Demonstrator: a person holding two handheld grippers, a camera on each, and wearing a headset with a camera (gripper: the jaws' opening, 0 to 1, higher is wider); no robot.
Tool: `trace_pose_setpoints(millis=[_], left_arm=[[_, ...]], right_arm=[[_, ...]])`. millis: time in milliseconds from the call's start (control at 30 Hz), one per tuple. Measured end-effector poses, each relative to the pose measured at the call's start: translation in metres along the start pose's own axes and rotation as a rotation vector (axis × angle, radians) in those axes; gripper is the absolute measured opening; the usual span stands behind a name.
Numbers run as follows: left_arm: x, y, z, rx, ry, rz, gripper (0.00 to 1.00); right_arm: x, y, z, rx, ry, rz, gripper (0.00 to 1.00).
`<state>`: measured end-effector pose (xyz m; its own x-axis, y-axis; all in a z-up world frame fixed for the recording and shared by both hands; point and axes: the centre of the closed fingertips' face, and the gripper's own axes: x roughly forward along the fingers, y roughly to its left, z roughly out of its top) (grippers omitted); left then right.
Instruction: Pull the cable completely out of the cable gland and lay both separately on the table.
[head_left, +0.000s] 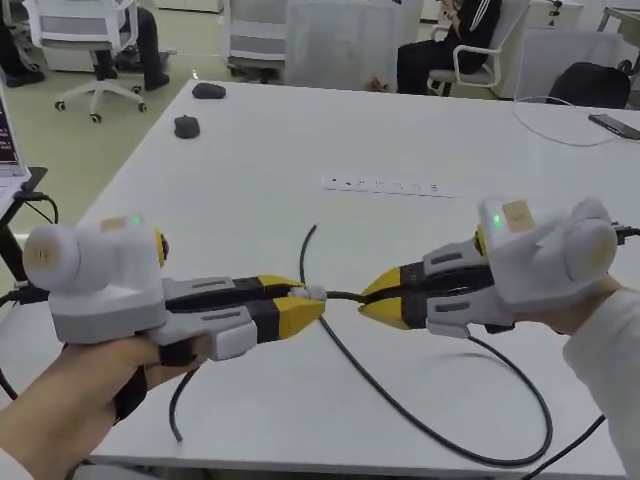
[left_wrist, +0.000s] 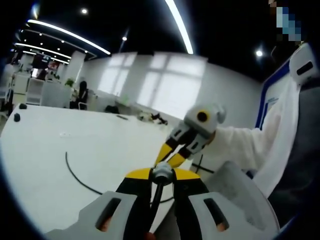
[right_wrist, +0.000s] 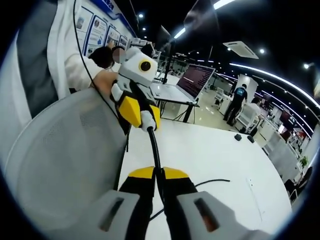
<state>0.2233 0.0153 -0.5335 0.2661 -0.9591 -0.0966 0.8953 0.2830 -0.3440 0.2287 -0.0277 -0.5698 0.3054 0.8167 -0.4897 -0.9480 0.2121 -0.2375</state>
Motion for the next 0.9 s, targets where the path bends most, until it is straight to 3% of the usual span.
trace_pose_setpoints(millis=[200, 533, 900], left_arm=[[0.0, -0.001, -0.001, 0.002, 0.004, -0.005, 0.16], [-0.001, 0.0, 0.0, -0.009, -0.004, -0.003, 0.16], [0.0, -0.004, -0.002, -0.009, 0.006, -0.01, 0.16]], right_arm=[[-0.01, -0.001, -0.022, 0.059, 0.029, -0.031, 0.03], [-0.02, 0.0, -0.046, 0.134, 0.062, -0.075, 0.03], [-0.014, 0.005, -0.051, 0.169, 0.064, -0.062, 0.04]])
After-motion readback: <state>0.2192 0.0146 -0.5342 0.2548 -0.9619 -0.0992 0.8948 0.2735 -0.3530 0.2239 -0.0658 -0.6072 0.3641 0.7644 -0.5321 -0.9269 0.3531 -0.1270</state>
